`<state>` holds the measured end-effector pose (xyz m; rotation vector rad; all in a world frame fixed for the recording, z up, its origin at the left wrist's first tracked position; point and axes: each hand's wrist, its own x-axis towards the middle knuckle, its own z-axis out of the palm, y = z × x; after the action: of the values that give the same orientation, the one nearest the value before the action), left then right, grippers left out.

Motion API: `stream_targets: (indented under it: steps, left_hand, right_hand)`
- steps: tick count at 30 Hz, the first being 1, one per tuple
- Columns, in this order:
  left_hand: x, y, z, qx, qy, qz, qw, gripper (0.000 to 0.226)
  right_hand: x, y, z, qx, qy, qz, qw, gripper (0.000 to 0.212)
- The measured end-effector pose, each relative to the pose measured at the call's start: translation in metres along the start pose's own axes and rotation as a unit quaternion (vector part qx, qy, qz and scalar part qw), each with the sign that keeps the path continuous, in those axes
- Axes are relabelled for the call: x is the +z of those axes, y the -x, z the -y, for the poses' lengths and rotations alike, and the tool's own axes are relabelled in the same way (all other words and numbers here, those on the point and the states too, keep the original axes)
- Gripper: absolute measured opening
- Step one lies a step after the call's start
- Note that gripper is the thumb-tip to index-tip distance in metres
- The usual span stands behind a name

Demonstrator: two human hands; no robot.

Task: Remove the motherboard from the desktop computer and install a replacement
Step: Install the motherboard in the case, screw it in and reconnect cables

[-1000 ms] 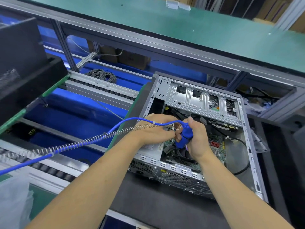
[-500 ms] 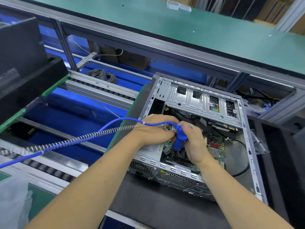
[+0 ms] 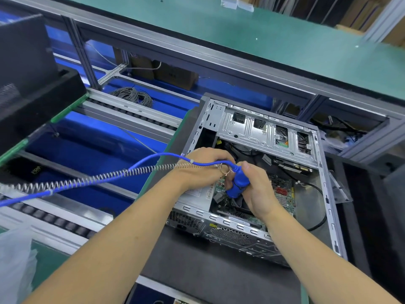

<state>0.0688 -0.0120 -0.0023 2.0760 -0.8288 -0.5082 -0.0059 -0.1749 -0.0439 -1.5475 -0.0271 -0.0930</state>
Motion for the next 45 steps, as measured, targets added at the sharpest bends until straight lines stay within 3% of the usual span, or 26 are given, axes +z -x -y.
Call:
stream_targets:
  steps: [7,12,16,19,24,31,39,45]
  left_hand:
    - [-0.002,-0.004,0.002,0.016,-0.023,-0.008,1.000,0.018]
    - [-0.002,-0.001,0.003,0.046,-0.034,-0.020,0.998,0.017]
    - [-0.002,-0.001,0.000,0.025,0.007,-0.012,1.000,0.032]
    - [-0.003,-0.003,-0.001,0.002,-0.004,-0.010,1.000,0.033]
    - [0.001,-0.004,-0.001,-0.023,-0.006,-0.033,0.999,0.032]
    - [0.001,-0.003,0.000,-0.031,-0.017,-0.038,0.999,0.032]
    - [0.000,-0.004,0.003,0.011,-0.013,-0.031,0.999,0.027]
    - [0.001,-0.006,0.008,0.008,-0.017,-0.032,0.999,0.024]
  right_hand:
    - [-0.013,-0.013,0.009,0.047,0.041,0.077,0.995,0.047]
    - [-0.007,-0.015,0.007,0.022,0.113,0.013,0.993,0.057]
    - [-0.012,-0.005,0.009,0.062,0.020,-0.008,0.998,0.042]
    - [-0.010,0.000,0.007,0.062,-0.060,0.001,0.996,0.036]
    - [-0.006,-0.001,0.008,0.047,-0.040,0.029,0.998,0.052]
    - [-0.019,-0.006,0.013,0.070,-0.067,0.047,0.994,0.032]
    - [0.000,0.000,0.004,0.050,-0.013,-0.011,0.999,0.047]
    - [-0.007,0.005,0.004,0.039,0.060,0.006,0.997,0.040]
